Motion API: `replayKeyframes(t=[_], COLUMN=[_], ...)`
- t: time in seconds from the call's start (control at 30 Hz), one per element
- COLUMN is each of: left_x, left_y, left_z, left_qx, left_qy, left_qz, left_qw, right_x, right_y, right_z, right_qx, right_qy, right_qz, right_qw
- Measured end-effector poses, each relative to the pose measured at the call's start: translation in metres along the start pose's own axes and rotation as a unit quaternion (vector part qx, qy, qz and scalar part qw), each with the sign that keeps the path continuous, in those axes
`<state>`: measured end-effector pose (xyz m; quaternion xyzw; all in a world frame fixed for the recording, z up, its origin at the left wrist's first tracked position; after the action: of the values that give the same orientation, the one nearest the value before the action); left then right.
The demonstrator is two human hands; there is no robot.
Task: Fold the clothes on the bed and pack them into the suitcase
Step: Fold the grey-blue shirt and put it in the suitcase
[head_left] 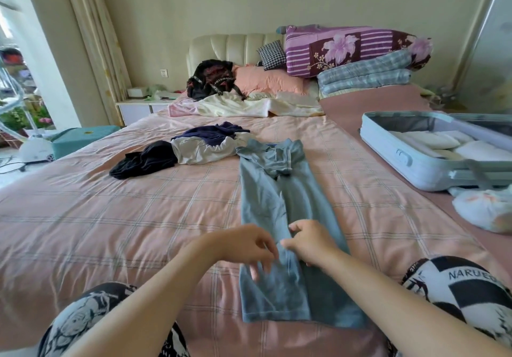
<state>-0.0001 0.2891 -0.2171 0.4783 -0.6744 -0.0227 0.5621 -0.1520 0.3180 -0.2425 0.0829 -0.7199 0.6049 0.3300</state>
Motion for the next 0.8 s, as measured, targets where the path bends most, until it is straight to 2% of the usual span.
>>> replayKeyframes(t=[0.07,0.1,0.13,0.17,0.23,0.3,0.33,0.4,0.47,0.53,0.6,0.7,0.8], left_x=[0.028,0.038,0.040,0.037,0.021,0.006,0.002,0.002,0.002,-0.001,0.000,0.000,-0.011], left_y=[-0.004,-0.003,-0.003,-0.005,-0.020,-0.037,-0.042,-0.041,-0.041,-0.045,-0.044,-0.032,-0.027], left_z=[0.004,0.003,0.003,0.008,0.023,0.032,0.034,0.031,0.027,0.023,0.014,-0.005,-0.017], left_qx=[-0.023,-0.040,-0.062,-0.074,-0.048,0.010,0.023,0.016,0.002,-0.012,-0.050,-0.145,-0.202], left_qy=[0.196,0.272,0.315,0.322,0.249,0.147,0.120,0.126,0.143,0.158,0.203,0.262,0.233], left_qz=[0.064,0.107,0.156,0.208,0.288,0.319,0.325,0.349,0.365,0.364,0.354,0.376,0.421], left_qw=[0.978,0.955,0.934,0.921,0.923,0.936,0.938,0.929,0.920,0.918,0.912,0.877,0.853], right_x=[0.001,0.000,-0.001,-0.002,-0.001,0.007,0.010,0.007,0.001,0.002,0.009,0.024,0.044], right_y=[-0.001,-0.001,-0.001,0.001,0.001,-0.006,-0.010,-0.015,-0.011,0.001,0.010,0.025,0.044], right_z=[-0.003,-0.005,-0.006,-0.008,-0.010,-0.007,-0.006,-0.006,-0.006,-0.005,-0.007,-0.015,-0.025], right_qx=[0.006,0.004,-0.004,-0.015,-0.018,0.034,0.076,0.171,0.230,0.240,0.272,0.319,0.314], right_qy=[0.005,0.001,-0.009,-0.023,-0.041,-0.018,-0.013,-0.046,-0.098,-0.124,-0.118,-0.121,-0.158], right_qz=[0.035,0.038,0.021,-0.011,-0.123,-0.251,-0.274,-0.280,-0.294,-0.286,-0.266,-0.262,-0.292], right_qw=[0.999,0.999,1.000,1.000,0.991,0.967,0.959,0.943,0.923,0.919,0.917,0.903,0.889])
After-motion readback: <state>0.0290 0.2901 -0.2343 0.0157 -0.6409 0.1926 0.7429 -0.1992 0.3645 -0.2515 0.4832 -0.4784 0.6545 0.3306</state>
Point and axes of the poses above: each hand's wrist, its own z-axis towards the middle knuckle, its own x-axis out of the back of the hand, y = z × x, the point moved 7 cm from there along z, towards the middle knuckle, and after that the axes turned 7 degrees about z, right-handed, at the moved point
